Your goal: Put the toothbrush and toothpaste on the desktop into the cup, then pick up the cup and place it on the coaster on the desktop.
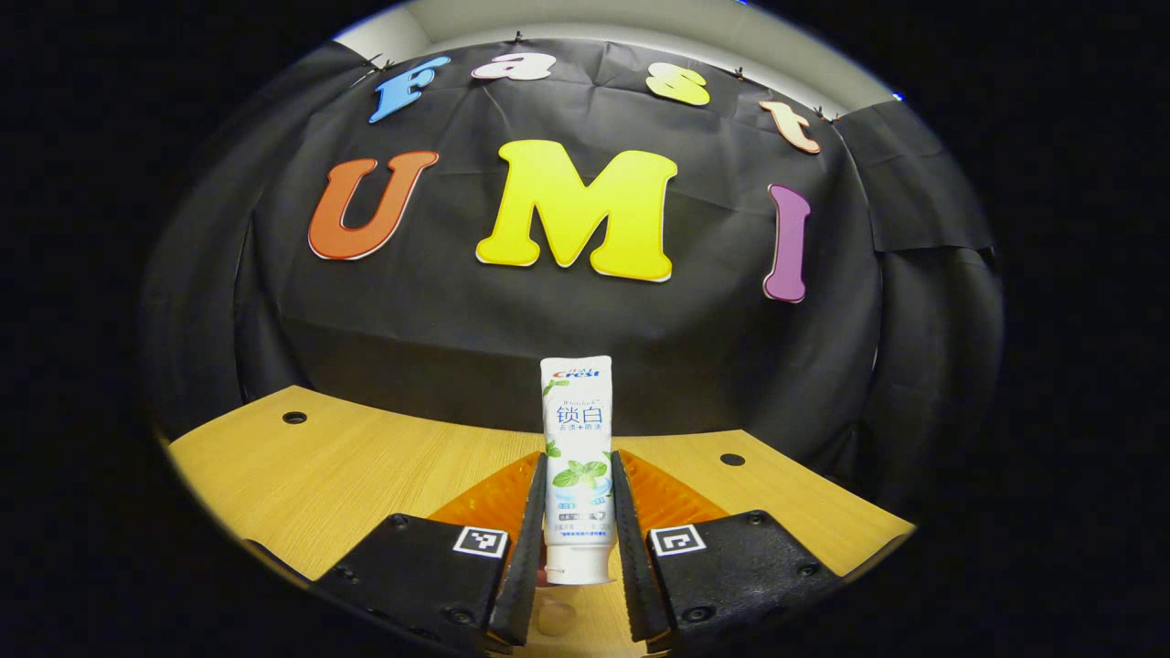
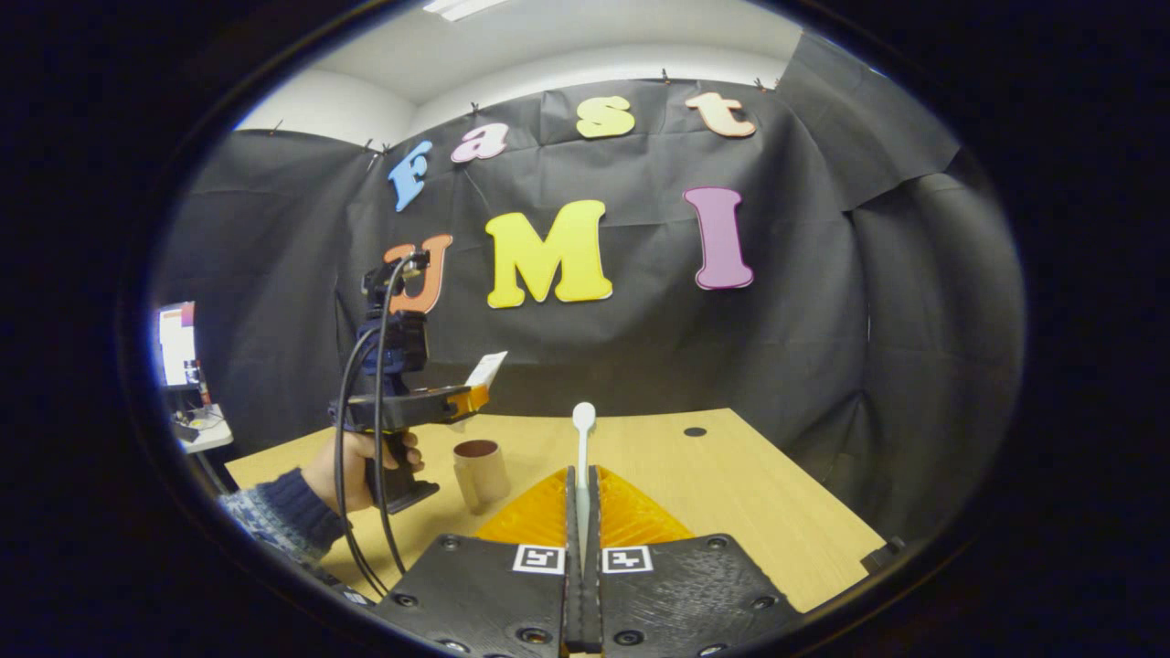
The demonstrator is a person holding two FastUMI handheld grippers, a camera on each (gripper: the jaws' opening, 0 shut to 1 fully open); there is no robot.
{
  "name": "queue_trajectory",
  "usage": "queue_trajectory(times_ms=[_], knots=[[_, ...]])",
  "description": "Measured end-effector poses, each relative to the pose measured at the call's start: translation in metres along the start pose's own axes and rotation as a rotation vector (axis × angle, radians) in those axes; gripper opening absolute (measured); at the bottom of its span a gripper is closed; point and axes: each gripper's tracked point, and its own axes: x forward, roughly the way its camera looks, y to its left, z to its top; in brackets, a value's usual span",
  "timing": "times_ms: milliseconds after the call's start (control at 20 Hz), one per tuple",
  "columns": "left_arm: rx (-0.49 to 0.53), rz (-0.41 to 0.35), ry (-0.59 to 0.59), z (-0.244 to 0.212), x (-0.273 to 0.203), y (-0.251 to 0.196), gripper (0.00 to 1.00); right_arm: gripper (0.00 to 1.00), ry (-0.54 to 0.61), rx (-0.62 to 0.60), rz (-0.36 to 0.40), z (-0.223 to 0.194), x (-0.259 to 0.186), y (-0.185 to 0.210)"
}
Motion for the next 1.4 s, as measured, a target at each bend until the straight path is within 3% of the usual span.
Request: queue_trajectory(times_ms=[100,150,200,350,400,450,1150,1250,1300,1350,1400], knots=[[-0.005,0.003,0.004,-0.003,0.006,0.004,0.42,0.0,0.0,-0.002,0.0,0.0,0.0,0.001],[-0.012,-0.005,0.0,-0.003,0.006,0.004,0.48,0.0,0.003,0.001,0.003,-0.002,0.001,0.001],[-0.02,-0.006,-0.009,-0.001,0.006,0.006,0.43,0.0,0.008,0.003,0.006,-0.003,0.002,0.002],[-0.031,-0.008,0.004,-0.006,0.006,0.008,0.43,0.0,0.019,0.007,0.01,-0.006,0.003,0.003],[-0.037,-0.009,0.004,-0.008,0.006,0.009,0.37,0.0,0.017,0.004,0.01,-0.006,0.003,0.003],[-0.042,-0.01,0.008,-0.009,0.006,0.008,0.43,0.0,0.014,0.0,0.009,-0.006,0.003,0.003],[0.0,0.017,0.012,-0.008,0.007,0.012,0.49,0.0,0.015,-0.007,0.009,-0.009,0.004,0.006],[0.014,0.013,0.012,-0.006,0.006,0.01,0.53,0.0,0.014,-0.006,0.007,-0.01,0.003,0.007],[0.017,0.012,0.011,-0.005,0.004,0.009,0.65,0.0,0.014,-0.007,0.007,-0.01,0.002,0.007],[0.02,0.016,0.01,-0.004,0.0,0.01,0.59,0.0,0.015,-0.009,0.006,-0.01,0.003,0.008],[0.029,0.029,0.008,-0.003,-0.002,0.011,0.62,0.0,0.014,-0.01,0.005,-0.009,0.002,0.008]])
